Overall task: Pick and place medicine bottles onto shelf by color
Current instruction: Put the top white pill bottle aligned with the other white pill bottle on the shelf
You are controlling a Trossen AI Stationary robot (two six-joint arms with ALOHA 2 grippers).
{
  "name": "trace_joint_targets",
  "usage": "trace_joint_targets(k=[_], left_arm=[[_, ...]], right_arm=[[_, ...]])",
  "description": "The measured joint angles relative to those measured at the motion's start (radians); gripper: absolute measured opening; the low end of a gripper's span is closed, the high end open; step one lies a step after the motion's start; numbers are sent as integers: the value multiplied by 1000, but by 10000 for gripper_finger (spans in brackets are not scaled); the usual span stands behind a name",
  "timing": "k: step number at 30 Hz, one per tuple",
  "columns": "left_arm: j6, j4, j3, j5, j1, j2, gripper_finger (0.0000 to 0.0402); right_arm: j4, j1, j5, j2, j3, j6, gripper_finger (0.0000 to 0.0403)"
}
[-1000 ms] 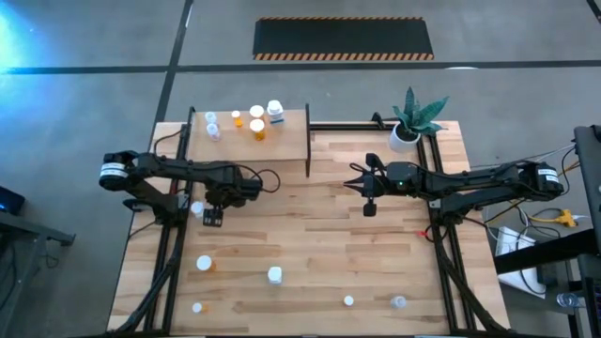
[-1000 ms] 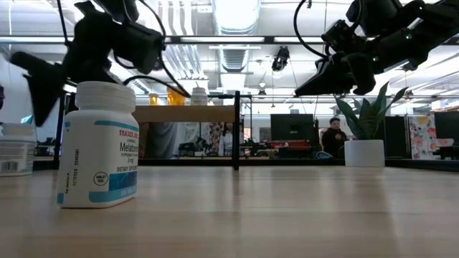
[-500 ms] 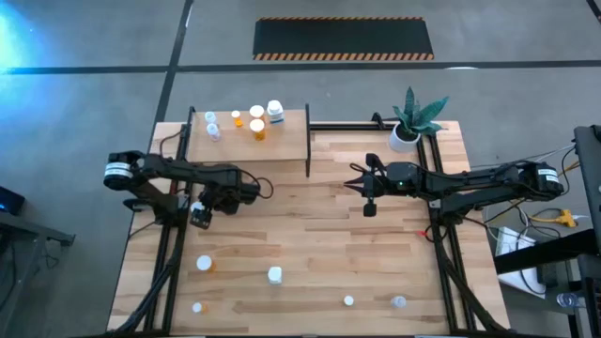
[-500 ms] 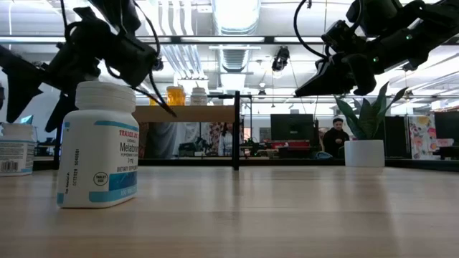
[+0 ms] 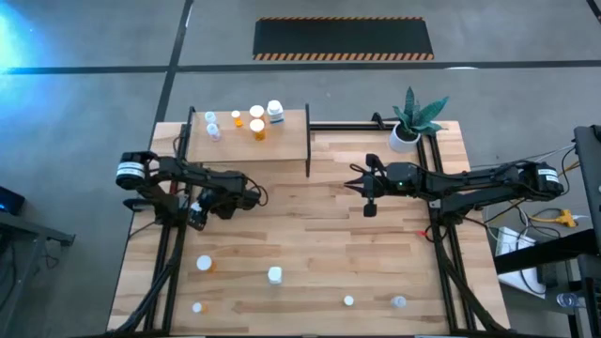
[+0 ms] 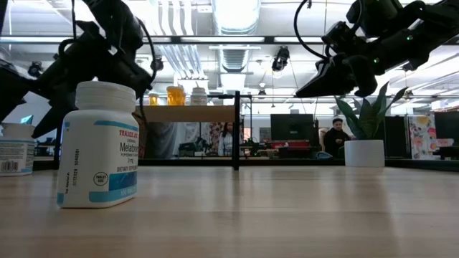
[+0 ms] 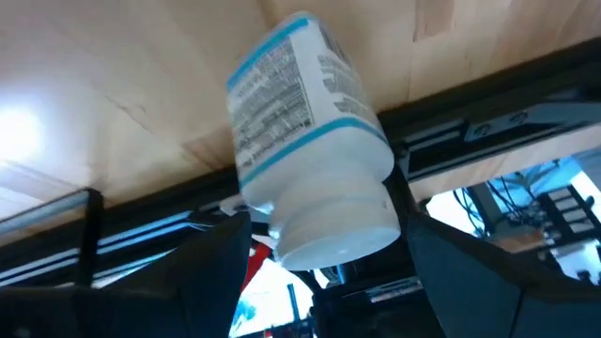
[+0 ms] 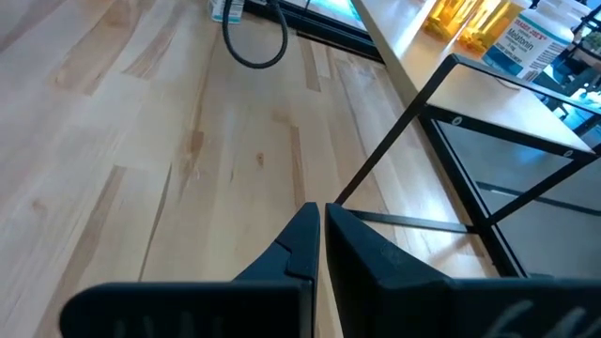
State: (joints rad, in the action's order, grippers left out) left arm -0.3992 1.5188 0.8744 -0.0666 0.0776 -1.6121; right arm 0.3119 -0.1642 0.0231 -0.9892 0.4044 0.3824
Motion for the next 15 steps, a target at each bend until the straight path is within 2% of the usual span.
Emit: trace_joint_targets(k=[5, 15], left_arm=[[8, -7, -17, -25, 0, -3, 258], [27, -43, 12, -43, 0, -1, 176]], right_arm=[[0, 0, 0, 0, -1, 3, 13], [5, 0, 0, 0, -1, 3, 13]])
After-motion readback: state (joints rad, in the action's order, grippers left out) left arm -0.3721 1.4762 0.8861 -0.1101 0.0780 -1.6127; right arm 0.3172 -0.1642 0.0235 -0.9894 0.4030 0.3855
